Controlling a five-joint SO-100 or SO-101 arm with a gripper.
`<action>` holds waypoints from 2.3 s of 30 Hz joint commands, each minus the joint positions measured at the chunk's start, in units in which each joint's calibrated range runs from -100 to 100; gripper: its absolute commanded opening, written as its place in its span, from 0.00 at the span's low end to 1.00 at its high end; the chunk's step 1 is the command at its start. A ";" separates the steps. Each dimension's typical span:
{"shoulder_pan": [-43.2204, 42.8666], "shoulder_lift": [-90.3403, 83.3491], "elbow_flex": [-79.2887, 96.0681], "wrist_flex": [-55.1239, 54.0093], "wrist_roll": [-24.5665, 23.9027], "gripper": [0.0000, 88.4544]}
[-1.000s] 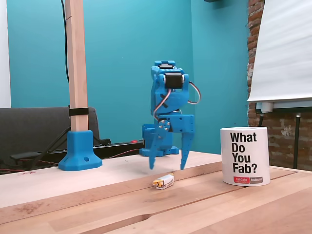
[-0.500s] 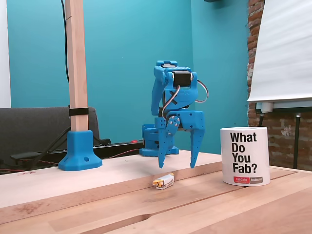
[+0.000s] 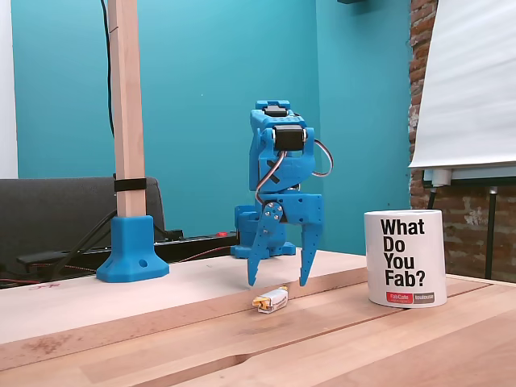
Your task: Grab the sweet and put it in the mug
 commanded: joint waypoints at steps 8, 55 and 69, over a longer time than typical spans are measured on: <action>0.49 -0.79 0.20 -0.48 0.24 0.32; 0.49 2.99 0.65 -5.56 0.10 0.32; 0.27 3.51 0.65 -5.56 0.05 0.27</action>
